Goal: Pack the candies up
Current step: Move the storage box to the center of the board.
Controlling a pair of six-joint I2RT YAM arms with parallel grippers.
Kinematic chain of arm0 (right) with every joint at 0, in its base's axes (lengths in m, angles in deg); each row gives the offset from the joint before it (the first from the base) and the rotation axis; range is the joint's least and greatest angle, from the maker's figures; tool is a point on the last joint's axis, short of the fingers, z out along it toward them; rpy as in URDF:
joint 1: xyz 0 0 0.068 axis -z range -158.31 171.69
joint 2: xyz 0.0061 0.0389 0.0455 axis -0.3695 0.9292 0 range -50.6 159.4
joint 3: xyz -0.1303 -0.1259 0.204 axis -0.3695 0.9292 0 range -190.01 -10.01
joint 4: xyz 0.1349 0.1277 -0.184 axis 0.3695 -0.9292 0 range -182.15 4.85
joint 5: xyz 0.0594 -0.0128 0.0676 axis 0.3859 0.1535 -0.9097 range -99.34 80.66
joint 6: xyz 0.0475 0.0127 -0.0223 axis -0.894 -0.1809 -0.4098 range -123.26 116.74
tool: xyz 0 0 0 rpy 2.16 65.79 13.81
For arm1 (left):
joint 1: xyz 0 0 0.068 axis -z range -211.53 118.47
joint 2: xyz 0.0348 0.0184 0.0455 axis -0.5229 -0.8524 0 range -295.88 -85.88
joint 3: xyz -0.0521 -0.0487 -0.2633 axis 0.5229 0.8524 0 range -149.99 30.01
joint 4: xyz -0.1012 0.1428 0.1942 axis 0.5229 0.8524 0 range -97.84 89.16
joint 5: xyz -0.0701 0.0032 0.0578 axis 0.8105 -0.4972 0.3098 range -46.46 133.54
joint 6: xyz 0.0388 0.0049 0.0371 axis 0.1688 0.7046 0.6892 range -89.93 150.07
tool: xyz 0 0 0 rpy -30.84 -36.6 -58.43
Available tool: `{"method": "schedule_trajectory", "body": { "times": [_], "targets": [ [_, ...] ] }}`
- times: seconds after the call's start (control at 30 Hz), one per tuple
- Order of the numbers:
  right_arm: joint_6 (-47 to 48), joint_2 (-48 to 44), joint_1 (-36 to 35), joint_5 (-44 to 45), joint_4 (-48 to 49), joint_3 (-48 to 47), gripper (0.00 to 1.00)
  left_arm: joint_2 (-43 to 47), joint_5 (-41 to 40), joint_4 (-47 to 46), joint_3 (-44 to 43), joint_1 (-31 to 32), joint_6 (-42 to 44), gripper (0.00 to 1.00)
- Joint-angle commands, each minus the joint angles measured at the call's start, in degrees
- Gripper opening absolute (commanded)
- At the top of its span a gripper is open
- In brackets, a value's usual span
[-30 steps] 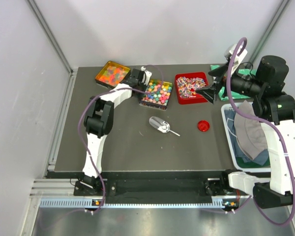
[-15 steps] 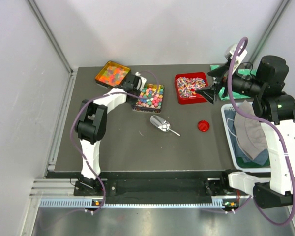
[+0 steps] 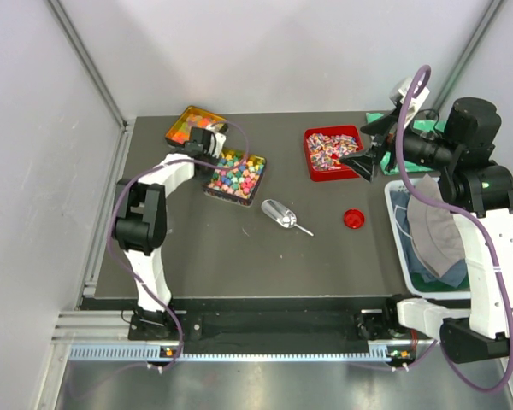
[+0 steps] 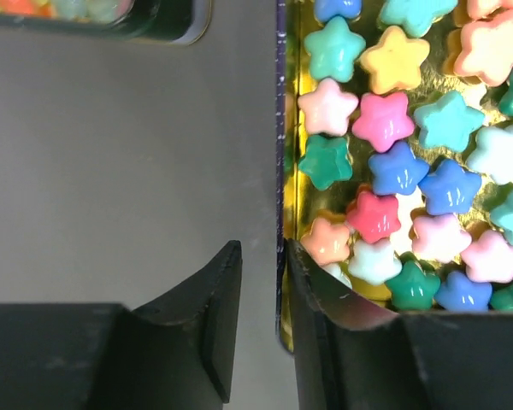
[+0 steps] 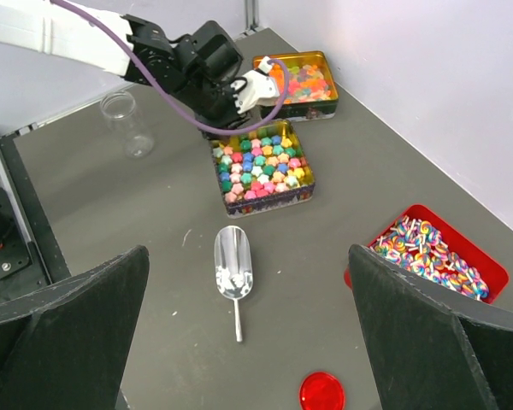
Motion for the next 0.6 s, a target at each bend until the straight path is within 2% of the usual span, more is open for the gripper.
{"method": "schedule_trajectory", "body": {
  "times": [0.0, 0.13, 0.23, 0.4, 0.57],
  "targets": [
    [-0.45, -1.23, 0.83, -1.55, 2.99, 0.11, 0.99, 6.28, 6.42, 0.93, 0.96, -0.05, 2.43, 0.44],
    [-0.45, -1.31, 0.74, -1.55, 2.99, 0.11, 0.99, 9.45, 11.96, 2.07, 1.05, 0.04, 2.69, 0.60],
    [-0.54, -1.23, 0.83, -1.64, 3.08, 0.20, 0.99, 12.52, 13.72, 3.47, 0.35, 0.04, 2.69, 0.66],
    [-0.80, -1.14, 0.74, -1.90, 3.26, 0.02, 0.99, 18.67, 11.89, 12.15, -3.78, -0.05, 3.47, 0.68],
    [-1.07, -1.23, 0.74, -2.61, 3.35, 0.02, 0.99, 27.27, 8.63, 20.43, -3.09, -1.98, 6.38, 0.70]
  ]
}}
